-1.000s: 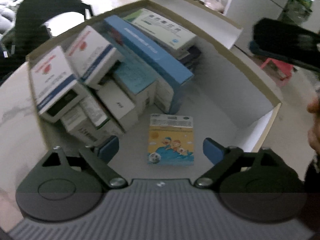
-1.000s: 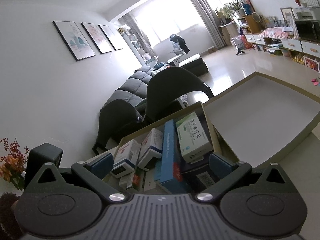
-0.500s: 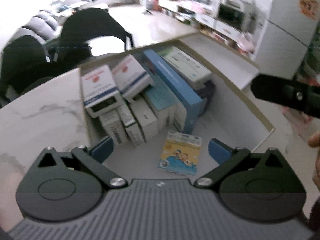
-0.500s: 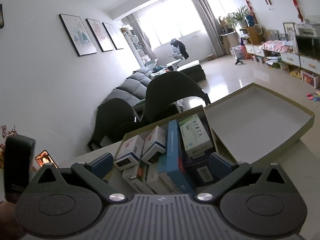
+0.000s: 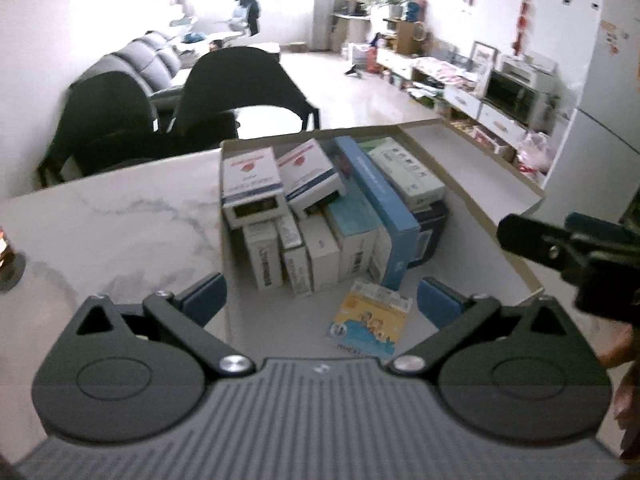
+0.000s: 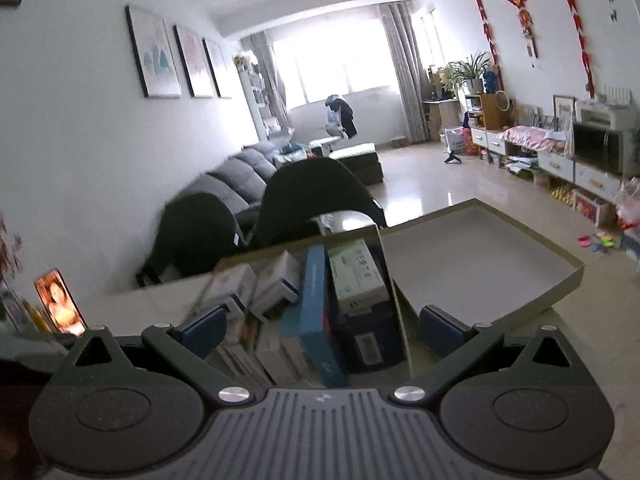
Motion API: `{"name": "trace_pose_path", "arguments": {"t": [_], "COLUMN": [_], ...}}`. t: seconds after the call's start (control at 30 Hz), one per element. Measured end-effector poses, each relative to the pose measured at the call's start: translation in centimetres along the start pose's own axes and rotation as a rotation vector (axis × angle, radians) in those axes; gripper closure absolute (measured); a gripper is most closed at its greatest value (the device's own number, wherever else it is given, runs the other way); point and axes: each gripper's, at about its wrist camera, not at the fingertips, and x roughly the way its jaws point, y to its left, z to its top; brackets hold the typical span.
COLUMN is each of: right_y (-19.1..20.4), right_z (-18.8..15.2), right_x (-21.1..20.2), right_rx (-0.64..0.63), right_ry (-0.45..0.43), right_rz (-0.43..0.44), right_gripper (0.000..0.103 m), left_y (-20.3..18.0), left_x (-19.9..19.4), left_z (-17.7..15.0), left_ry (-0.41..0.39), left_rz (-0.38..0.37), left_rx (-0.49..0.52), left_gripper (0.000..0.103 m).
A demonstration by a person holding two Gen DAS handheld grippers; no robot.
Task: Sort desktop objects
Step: 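Raise the open left tool out of the cardboard box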
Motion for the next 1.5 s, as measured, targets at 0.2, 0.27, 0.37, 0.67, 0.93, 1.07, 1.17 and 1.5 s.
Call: {"name": "trace_pose_path", "arguments": {"t": [0.2, 0.27, 0.37, 0.67, 0.93, 1.07, 1.17, 1.5], "right_y": [0.5, 0.7, 0.9, 1.1, 1.4, 1.9, 2.0, 1.9], "right_z": [-0.9, -1.3, -1.7, -2.9, -3.0, -3.0, -3.0, -3.3], "right_x": [0.5, 0.7, 0.9, 1.3, 1.3, 1.8, 1.9, 1.8], "right_rx": [-0.038, -0.051, -0.070, -0.094, -0.100, -0.105, -0.105, -0.102], "right_ry": [0.042, 0.056, 0.077, 0.129, 0.137, 0.148, 0.151, 0.153], "right_rz": [-0.057, -0.076, -0.105, -0.168, -0.175, -0.175, -0.172, -0.176], "right_gripper": [0.000, 0.000, 0.000, 0.000, 0.000, 0.000, 0.000, 0.000], "left_y": [-0.9, -0.9, -0.7, 0.0, -0.3, -0.1, 0.1, -0.1], "left_x": [-0.5, -0.3, -0.1, 0.3, -0.5, -0.6, -0.6, -0.5], "left_z": [-1.6, -2.1, -2.6, -3.7, -3.7, -3.7, -3.7, -3.6], "left_ry": [-0.025, -0.018, 0.002, 0.064, 0.058, 0.062, 0.069, 0.072], "left_rz": [0.098, 0.145, 0.181, 0.213, 0.256, 0.271, 0.266, 0.267], "left_rx": [-0.012, -0.046, -0.110, -0.226, -0.200, -0.206, -0.207, -0.200], "left_gripper": [0.000, 0.000, 0.000, 0.000, 0.000, 0.000, 0.000, 0.000]}}
